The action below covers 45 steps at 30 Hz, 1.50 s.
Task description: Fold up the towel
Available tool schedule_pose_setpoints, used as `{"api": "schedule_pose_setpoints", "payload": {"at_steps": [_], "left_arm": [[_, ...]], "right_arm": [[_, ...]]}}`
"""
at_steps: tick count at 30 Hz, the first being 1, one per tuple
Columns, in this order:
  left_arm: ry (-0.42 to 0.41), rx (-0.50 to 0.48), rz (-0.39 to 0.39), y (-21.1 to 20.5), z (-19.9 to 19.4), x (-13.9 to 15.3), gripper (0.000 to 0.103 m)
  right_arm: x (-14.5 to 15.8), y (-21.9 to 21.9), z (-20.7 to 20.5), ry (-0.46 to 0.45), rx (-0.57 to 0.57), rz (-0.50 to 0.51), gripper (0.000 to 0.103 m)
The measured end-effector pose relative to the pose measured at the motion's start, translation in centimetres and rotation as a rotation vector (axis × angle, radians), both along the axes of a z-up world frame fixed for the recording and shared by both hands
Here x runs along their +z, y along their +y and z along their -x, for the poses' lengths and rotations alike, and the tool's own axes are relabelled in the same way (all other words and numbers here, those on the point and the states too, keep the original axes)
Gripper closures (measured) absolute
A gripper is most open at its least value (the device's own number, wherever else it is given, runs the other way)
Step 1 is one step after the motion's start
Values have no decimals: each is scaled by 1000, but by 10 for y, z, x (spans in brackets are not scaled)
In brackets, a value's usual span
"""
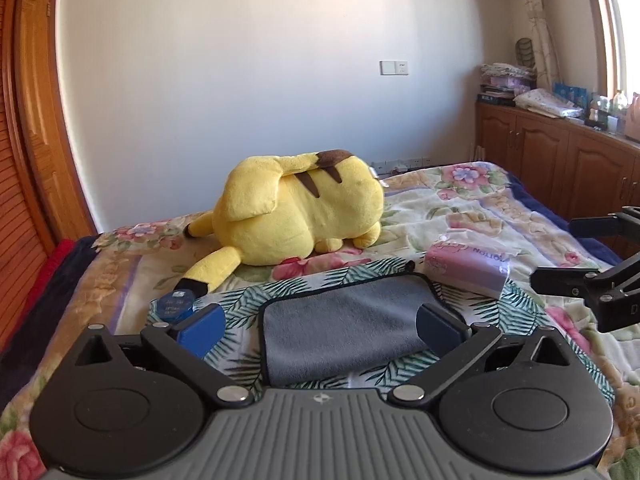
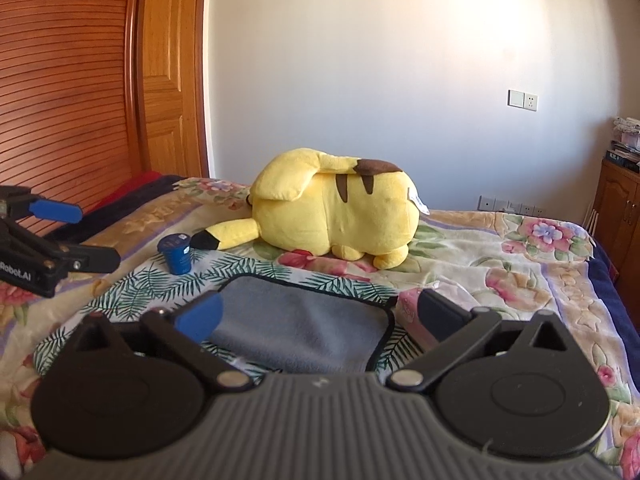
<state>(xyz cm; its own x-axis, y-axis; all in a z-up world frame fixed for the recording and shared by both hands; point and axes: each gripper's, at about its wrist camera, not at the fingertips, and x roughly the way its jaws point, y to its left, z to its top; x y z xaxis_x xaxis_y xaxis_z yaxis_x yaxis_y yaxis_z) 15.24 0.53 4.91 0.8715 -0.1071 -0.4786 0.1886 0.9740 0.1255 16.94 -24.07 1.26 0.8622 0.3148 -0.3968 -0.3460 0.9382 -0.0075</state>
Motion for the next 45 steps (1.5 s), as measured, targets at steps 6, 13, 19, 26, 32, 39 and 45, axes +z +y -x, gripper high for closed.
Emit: {"api": "schedule_pose_setpoints", "payload": {"at_steps": [6, 13, 19, 26, 32, 39, 45], "left_arm": [[3, 17, 26, -2, 19, -3, 16], [-2, 40, 63, -3, 44, -3, 16], [6, 46, 79, -4, 66, -7, 16], [-3, 50, 56, -6, 90, -14, 16], [-13, 60, 62, -9, 108, -20, 16], [-17, 67, 65, -10, 124, -34, 16], [-4, 83, 67, -7, 132, -47, 16]], "right_arm": [[0, -1, 19, 6, -8, -7, 0], [-3, -6, 39, 14, -28, -32, 0], [-3, -8, 55, 10, -35, -39, 0], [-5, -7, 71, 9, -37, -49, 0], [-11, -3, 85, 8, -43, -58, 0], [-18, -2, 96, 26, -57, -74, 0], [-31, -3, 105, 46, -77, -82, 0]]}}
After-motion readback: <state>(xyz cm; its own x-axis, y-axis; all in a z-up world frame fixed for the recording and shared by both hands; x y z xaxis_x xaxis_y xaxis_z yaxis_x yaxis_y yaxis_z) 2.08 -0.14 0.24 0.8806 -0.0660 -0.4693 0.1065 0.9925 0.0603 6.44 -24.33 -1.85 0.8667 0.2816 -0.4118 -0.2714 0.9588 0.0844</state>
